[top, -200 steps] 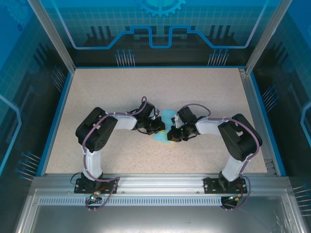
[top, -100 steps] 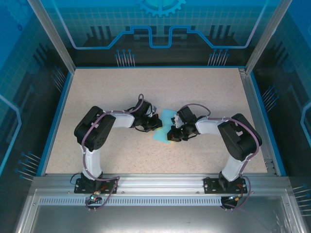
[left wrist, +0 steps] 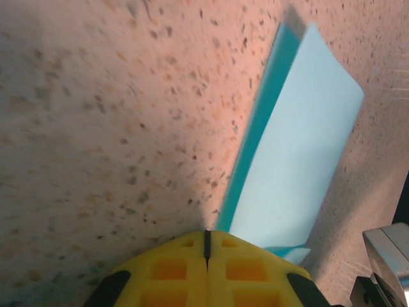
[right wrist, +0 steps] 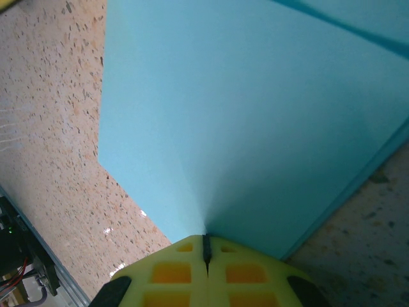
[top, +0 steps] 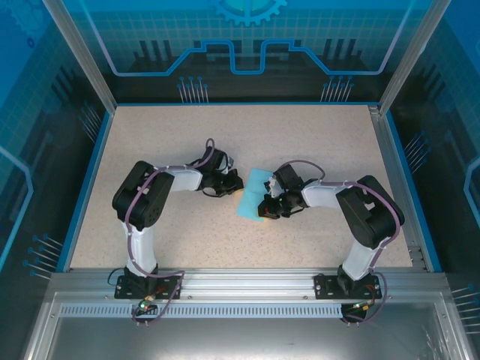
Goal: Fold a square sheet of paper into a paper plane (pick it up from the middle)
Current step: Fold the triangle a second time at the center of the table.
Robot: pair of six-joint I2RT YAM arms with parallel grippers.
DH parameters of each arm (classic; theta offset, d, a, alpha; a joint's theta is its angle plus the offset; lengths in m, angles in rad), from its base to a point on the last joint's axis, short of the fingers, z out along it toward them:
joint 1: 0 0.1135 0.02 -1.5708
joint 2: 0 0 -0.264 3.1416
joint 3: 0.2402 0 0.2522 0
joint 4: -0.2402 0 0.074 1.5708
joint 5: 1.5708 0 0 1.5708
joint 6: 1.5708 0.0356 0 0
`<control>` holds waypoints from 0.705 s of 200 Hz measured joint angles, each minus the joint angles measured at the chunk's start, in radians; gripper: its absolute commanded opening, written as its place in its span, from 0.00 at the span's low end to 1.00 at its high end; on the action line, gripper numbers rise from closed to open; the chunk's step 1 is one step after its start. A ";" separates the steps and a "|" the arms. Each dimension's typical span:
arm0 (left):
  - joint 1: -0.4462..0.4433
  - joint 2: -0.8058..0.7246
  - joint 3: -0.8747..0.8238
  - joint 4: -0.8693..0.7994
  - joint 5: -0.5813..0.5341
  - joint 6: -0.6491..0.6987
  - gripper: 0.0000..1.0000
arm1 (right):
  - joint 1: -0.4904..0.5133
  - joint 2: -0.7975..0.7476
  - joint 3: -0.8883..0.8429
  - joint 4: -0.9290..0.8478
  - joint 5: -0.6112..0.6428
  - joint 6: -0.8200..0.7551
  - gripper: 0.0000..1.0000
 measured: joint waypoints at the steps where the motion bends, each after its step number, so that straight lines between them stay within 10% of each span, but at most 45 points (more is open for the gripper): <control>1: 0.001 0.000 0.001 -0.003 -0.001 0.001 0.00 | 0.000 0.000 0.000 0.000 0.000 0.000 0.02; 141: -0.092 -0.087 0.015 -0.034 0.050 0.010 0.00 | 0.000 0.001 0.007 -0.008 -0.002 0.013 0.03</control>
